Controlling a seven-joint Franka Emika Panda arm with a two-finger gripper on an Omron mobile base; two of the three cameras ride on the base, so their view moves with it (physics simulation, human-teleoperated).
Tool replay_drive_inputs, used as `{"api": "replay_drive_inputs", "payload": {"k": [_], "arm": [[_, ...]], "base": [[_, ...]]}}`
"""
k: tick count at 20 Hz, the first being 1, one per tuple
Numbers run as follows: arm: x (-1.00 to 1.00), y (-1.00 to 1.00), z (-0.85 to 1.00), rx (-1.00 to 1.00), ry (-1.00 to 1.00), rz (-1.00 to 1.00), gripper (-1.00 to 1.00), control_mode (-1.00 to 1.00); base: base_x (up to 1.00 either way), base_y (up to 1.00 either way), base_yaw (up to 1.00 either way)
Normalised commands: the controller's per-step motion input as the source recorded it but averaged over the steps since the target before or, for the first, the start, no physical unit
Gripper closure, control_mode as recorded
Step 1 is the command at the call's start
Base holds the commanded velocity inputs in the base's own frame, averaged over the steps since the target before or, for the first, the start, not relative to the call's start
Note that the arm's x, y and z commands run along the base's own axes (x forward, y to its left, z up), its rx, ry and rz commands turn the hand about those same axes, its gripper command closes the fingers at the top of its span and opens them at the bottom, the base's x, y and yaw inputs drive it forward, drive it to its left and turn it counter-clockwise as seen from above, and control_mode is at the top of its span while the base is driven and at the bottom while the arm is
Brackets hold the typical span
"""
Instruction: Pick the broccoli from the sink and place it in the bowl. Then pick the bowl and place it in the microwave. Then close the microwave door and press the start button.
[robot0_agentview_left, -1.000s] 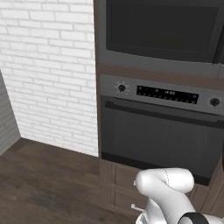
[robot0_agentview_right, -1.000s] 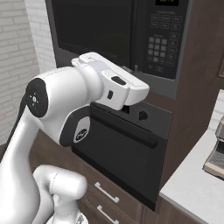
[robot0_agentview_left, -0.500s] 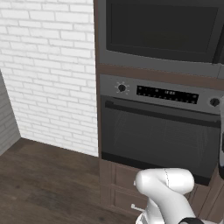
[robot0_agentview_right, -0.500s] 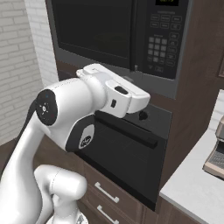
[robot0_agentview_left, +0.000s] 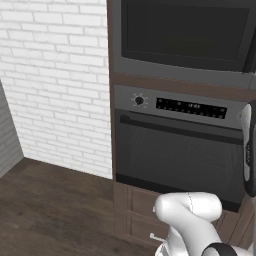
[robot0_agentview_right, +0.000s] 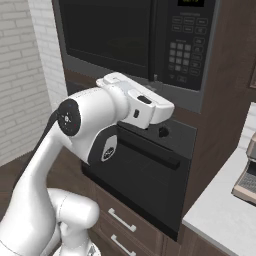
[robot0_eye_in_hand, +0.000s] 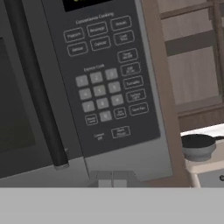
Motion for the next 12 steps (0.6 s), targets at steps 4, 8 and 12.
{"api": "replay_drive_inputs", "payload": {"k": [4, 8, 12], "arm": [[0.38, -0.15, 0.0, 0.0, 0.0, 0.0, 1.0, -1.0], [0.37, -0.21, 0.0, 0.0, 0.0, 0.0, 1.0, -1.0], [0.27, -0.42, 0.0, 0.0, 0.0, 0.0, 1.0, -1.0]], "base": [[0.0, 0.0, 0.0], [0.0, 0.0, 0.0], [0.0, 0.0, 0.0]]}}
